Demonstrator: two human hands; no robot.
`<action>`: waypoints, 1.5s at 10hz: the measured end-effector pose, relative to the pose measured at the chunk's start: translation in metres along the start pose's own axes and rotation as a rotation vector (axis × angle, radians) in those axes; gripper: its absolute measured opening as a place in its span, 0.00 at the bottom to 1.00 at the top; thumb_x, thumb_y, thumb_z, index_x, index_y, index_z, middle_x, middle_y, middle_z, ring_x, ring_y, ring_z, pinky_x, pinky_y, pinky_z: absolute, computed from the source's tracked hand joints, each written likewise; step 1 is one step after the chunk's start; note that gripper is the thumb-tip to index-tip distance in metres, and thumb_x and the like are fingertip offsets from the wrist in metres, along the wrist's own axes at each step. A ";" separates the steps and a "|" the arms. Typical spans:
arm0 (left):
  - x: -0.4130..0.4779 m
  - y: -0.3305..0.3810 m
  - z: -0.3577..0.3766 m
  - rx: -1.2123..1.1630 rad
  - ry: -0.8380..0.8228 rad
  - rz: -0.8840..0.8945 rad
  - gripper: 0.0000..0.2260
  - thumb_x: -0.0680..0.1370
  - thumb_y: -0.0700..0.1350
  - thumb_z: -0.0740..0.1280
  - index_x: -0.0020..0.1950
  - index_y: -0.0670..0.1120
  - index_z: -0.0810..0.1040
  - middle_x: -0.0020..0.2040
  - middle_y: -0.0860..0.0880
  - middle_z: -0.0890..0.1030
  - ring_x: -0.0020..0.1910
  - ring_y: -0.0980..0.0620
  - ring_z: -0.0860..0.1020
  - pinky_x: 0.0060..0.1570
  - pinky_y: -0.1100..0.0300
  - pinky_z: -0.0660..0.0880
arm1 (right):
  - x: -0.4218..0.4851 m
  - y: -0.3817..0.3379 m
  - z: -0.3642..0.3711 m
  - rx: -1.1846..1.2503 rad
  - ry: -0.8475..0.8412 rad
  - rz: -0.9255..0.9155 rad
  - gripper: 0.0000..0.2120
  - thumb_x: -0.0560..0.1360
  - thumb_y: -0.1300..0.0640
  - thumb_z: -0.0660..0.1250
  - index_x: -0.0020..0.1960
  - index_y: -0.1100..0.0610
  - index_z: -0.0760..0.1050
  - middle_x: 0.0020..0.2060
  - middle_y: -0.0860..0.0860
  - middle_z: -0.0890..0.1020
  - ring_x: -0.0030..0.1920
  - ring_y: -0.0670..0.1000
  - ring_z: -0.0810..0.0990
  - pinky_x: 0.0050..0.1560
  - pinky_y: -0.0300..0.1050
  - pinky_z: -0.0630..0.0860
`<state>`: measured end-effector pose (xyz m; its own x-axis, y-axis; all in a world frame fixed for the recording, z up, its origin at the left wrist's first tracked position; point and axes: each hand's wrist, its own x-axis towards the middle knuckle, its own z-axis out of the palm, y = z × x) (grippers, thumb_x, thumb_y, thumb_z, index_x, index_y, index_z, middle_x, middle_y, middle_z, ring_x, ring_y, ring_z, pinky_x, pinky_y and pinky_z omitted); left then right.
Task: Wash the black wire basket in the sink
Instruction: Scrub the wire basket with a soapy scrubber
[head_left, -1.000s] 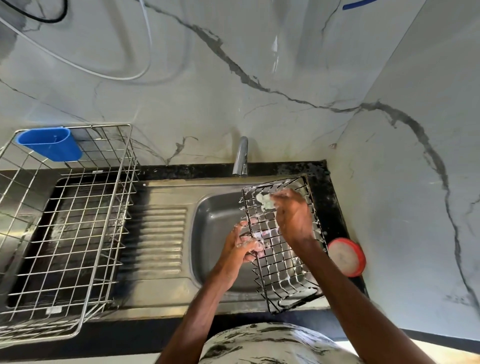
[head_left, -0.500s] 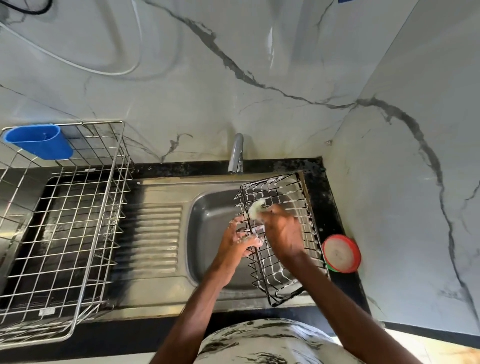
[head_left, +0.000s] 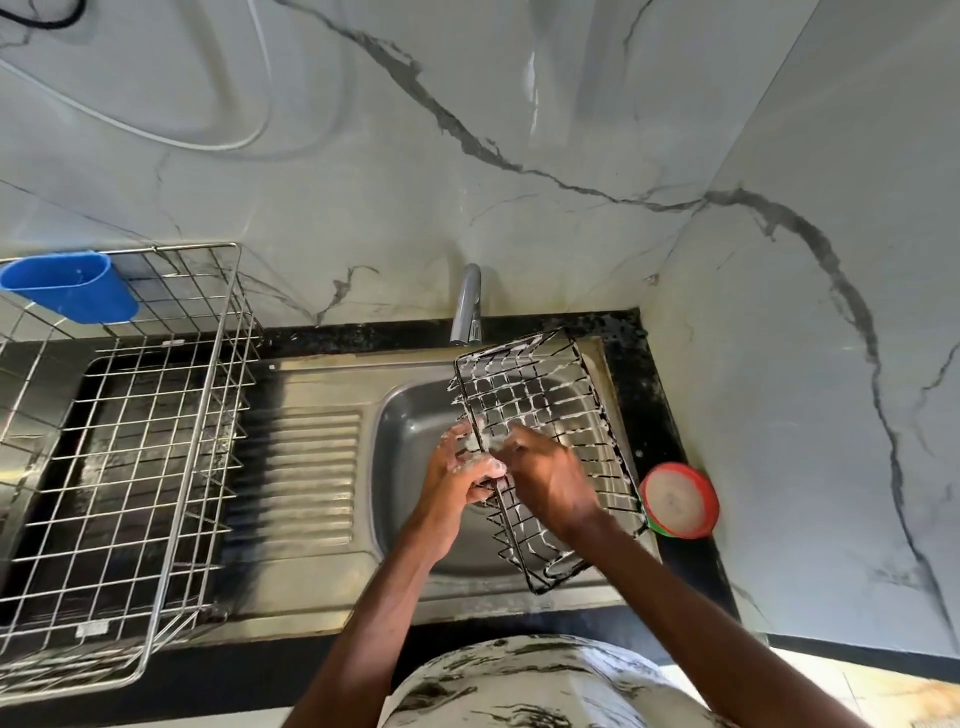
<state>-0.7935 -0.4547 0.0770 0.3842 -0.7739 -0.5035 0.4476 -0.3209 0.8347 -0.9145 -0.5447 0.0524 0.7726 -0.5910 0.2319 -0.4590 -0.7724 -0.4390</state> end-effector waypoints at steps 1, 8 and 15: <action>-0.004 0.002 -0.002 -0.008 0.019 0.023 0.24 0.66 0.45 0.69 0.62 0.56 0.73 0.54 0.52 0.79 0.48 0.52 0.80 0.56 0.47 0.72 | -0.001 0.030 -0.014 -0.123 0.049 0.226 0.19 0.79 0.68 0.55 0.55 0.58 0.83 0.51 0.54 0.80 0.45 0.56 0.80 0.43 0.52 0.80; 0.005 0.008 -0.009 -0.003 0.053 0.047 0.22 0.75 0.37 0.72 0.62 0.59 0.72 0.61 0.45 0.75 0.58 0.43 0.79 0.61 0.43 0.73 | -0.005 0.007 -0.022 0.095 -0.095 0.231 0.11 0.81 0.65 0.65 0.48 0.56 0.85 0.48 0.55 0.85 0.37 0.43 0.81 0.33 0.37 0.79; 0.004 0.028 0.000 0.041 0.007 0.095 0.27 0.67 0.42 0.72 0.64 0.59 0.71 0.66 0.34 0.76 0.63 0.35 0.79 0.63 0.38 0.76 | -0.019 -0.012 -0.021 0.089 -0.323 0.183 0.06 0.80 0.60 0.69 0.51 0.54 0.85 0.51 0.51 0.85 0.40 0.44 0.83 0.36 0.34 0.79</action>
<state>-0.7796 -0.4666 0.0986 0.4288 -0.7980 -0.4234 0.3755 -0.2688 0.8870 -0.9327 -0.5295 0.0717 0.7864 -0.6023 -0.1368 -0.5732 -0.6291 -0.5251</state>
